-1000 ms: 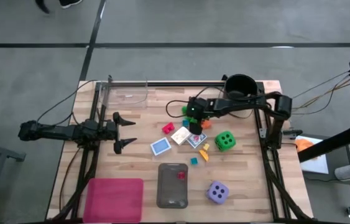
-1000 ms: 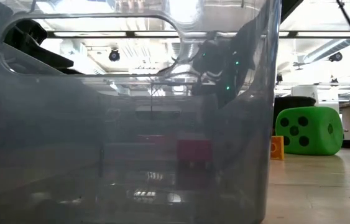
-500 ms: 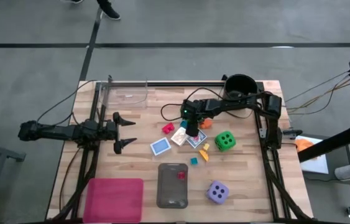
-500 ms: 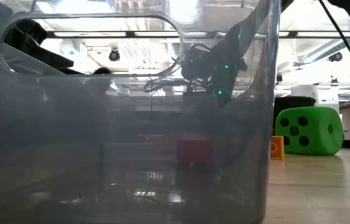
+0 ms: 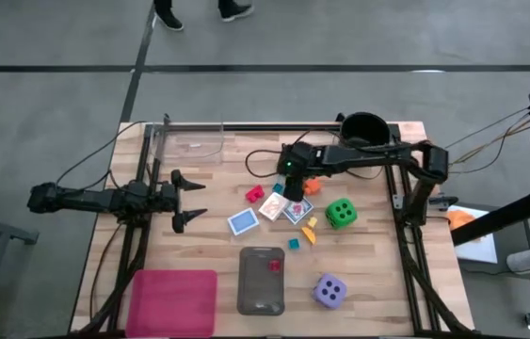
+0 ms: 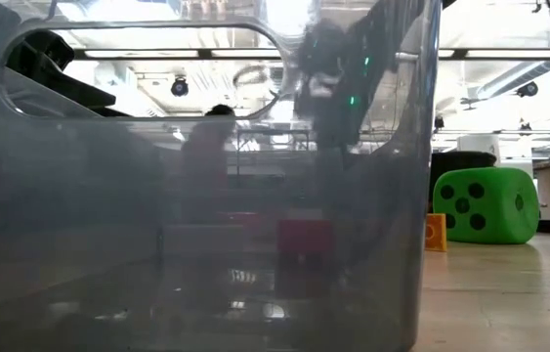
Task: Pick & Place Toys
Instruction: Put the green game piece into the black bin
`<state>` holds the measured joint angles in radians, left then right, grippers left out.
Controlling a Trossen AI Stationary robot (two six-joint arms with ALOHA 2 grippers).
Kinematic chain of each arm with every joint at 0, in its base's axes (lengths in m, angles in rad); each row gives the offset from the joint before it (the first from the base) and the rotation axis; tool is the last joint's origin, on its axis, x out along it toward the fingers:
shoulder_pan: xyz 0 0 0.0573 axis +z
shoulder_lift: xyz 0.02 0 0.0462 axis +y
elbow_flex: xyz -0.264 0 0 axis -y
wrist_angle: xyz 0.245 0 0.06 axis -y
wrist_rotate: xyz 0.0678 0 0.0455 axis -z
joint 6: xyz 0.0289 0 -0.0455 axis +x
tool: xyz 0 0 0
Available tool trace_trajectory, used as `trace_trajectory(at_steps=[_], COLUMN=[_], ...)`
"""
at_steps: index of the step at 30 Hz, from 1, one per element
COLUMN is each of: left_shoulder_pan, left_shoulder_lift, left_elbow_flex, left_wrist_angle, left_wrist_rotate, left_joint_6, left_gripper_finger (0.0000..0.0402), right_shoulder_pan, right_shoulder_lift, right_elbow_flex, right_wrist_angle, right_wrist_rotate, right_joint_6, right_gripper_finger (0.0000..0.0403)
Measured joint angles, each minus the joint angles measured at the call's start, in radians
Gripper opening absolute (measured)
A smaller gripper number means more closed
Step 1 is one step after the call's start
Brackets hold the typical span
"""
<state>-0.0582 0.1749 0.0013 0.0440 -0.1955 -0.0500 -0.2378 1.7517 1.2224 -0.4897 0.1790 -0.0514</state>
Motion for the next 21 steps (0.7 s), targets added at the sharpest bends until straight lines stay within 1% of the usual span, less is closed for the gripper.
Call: trace_trajectory(at_steps=[2,4,9,13,15,17,21], left_shoulder_pan=[0.000,0.000,0.000,0.000,0.000,0.000,0.000], left_shoulder_lift=[0.000,0.000,0.000,0.000,0.000,0.000,0.000], left_elbow_flex=[0.000,0.000,0.000,0.000,0.000,0.000,0.000], left_wrist_angle=[0.000,0.000,0.000,0.000,0.000,0.000,0.000], left_wrist_rotate=[0.000,0.000,0.000,0.000,0.000,0.000,0.000], left_joint_6=[0.000,0.000,0.000,0.000,0.000,-0.001,-0.003], left_gripper_finger=[0.0369,0.0369,0.0369,0.0369,0.0369,0.0369,0.0369], right_shoulder_pan=[0.018,0.042,0.110,0.172,0.210,0.251,0.341], right_shoulder_lift=[-0.038,-0.070,-0.131,-0.137,-0.137,-0.132,-0.127], right_elbow_flex=[0.000,-0.010,-0.107,-0.224,-0.283,-0.333,-0.388], right_wrist_angle=[0.048,0.121,0.463,0.764,0.893,0.989,1.033], right_wrist_rotate=[-0.040,-0.103,-0.284,-0.378,-0.411,-0.416,-0.416], right_joint_6=[-0.021,-0.041,-0.084,-0.083,-0.073,-0.056,-0.019], right_gripper_finger=[0.0170,0.0170,0.0170,0.0170,0.0170,0.0170,0.0170])
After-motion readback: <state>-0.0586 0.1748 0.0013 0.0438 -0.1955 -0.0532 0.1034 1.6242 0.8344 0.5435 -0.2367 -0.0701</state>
